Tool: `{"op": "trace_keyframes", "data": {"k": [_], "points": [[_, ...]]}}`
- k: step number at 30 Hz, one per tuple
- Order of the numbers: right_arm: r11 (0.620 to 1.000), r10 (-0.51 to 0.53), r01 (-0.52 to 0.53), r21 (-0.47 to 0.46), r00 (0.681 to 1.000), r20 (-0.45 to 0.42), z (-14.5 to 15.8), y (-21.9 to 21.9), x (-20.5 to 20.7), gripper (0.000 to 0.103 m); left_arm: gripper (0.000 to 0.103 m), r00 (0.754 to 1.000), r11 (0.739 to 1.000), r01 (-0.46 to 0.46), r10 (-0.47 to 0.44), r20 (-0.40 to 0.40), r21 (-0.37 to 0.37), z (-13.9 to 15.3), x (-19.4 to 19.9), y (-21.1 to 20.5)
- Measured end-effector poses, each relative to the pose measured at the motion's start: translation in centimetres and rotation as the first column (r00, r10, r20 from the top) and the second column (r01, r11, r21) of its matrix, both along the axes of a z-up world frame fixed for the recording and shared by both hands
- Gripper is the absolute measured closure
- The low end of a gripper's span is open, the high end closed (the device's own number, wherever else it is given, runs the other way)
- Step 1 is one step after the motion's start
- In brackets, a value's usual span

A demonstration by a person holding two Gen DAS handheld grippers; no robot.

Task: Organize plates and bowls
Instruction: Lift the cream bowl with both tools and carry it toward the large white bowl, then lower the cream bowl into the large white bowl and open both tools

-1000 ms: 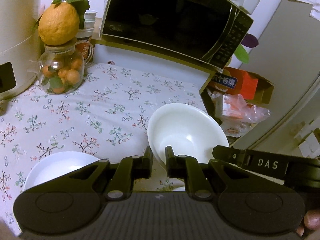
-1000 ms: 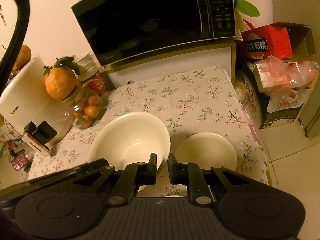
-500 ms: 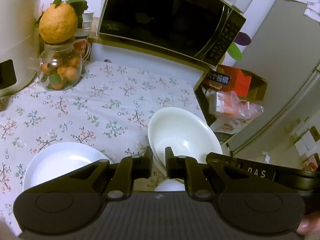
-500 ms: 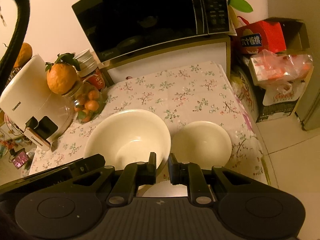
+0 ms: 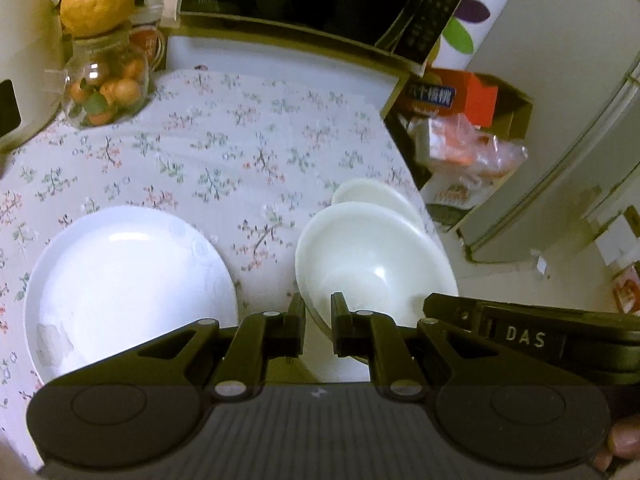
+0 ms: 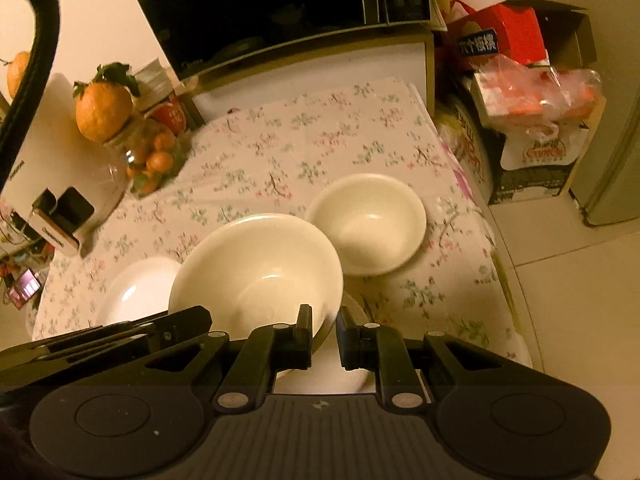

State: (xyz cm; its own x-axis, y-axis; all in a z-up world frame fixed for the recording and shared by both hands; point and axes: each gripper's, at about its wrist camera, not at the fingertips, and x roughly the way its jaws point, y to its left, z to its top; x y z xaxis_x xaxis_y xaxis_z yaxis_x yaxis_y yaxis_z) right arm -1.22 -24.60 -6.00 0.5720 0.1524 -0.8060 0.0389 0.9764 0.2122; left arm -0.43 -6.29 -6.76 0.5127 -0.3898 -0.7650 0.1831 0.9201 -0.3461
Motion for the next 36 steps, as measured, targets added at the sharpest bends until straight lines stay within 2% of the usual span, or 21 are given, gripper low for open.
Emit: {"op": "trace_keyframes", "data": {"k": [8,12,21,31,36], "points": [[1.0,0.016,-0.017,-0.018,0.999,-0.036,-0.9,-0.4,-0.2,0.089,0.09,1.0,0.998,0.018,-0.016,-0.026,0.065,-1.6,-0.5,-1.3],[0.999,0.02,-0.022,-0.032,0.998,-0.064,-1.6,-0.5,0.0,0.089,0.09,1.0,0.994,0.026,-0.024,-0.014,0.109,-2.1,-0.9,-1.9],[0.998,0.019,-0.025,-0.051,0.993,-0.117,-3.0,-0.4,0.4,0.087,0.09,0.999,0.987,0.043,-0.042,-0.008,0.157,-2.8,-0.4,-2.6],[0.998,0.014,-0.024,-0.063,0.989,-0.147,-3.7,-0.2,0.7,0.084,0.089,0.996,0.973,0.071,-0.08,0.03,0.22,-2.6,-0.6,-3.3],[0.997,0.02,-0.031,-0.066,0.988,-0.154,-3.8,-0.1,0.9,0.083,0.081,0.993,0.959,0.099,-0.113,0.039,0.264,-2.8,-0.6,-3.9]]}}
